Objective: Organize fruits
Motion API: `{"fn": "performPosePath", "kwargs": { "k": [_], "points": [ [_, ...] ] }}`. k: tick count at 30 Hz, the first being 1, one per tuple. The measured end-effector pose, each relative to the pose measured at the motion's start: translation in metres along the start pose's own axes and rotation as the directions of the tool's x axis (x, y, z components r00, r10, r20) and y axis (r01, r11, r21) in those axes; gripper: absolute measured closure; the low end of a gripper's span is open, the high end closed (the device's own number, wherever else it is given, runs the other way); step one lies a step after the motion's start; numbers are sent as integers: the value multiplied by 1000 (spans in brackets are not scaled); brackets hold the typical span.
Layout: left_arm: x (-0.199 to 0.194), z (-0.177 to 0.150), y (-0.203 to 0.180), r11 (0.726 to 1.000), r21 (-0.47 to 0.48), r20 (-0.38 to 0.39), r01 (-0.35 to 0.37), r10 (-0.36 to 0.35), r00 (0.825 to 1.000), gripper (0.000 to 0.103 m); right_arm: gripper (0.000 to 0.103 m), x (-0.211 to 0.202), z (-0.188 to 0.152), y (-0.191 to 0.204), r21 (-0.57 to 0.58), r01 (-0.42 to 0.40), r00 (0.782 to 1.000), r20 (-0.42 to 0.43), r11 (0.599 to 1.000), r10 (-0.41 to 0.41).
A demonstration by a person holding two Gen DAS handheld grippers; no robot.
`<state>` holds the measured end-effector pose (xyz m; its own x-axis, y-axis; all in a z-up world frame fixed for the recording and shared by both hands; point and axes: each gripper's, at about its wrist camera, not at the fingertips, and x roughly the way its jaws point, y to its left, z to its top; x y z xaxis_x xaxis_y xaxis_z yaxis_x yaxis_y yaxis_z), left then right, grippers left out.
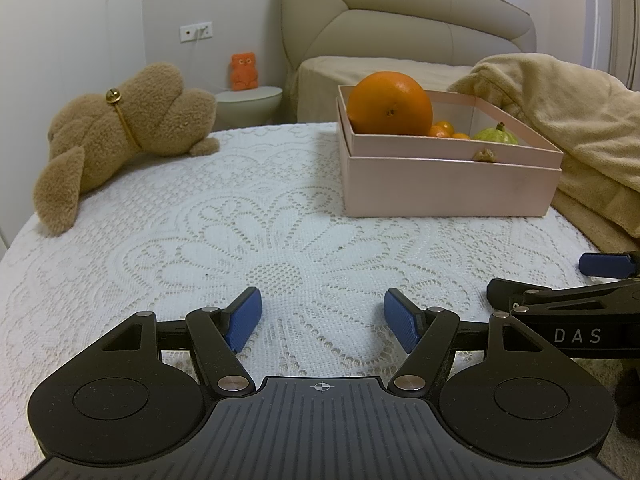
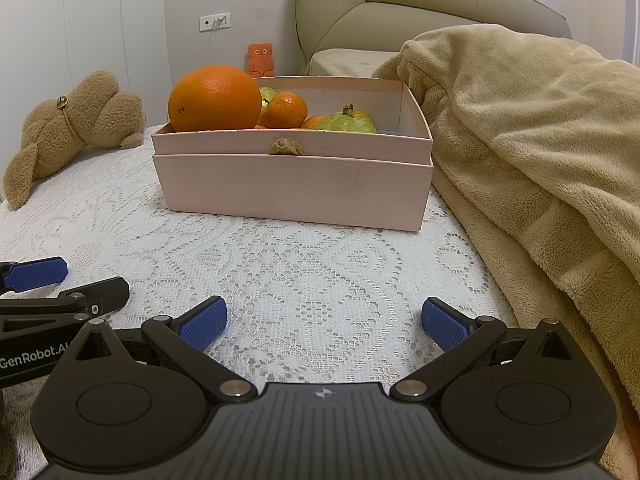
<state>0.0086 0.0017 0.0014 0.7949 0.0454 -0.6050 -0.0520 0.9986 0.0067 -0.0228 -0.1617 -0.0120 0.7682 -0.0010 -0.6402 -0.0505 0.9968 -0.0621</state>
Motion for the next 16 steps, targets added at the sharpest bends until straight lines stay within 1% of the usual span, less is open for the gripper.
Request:
{"fn": "performPosePath", "kwargs": {
  "k": [16],
  "points": [
    [0,0,0,1000,-1,1,2,-2,1000,29,0,0,0,0,-1,2,1000,0,1000,-2]
  ]
}}
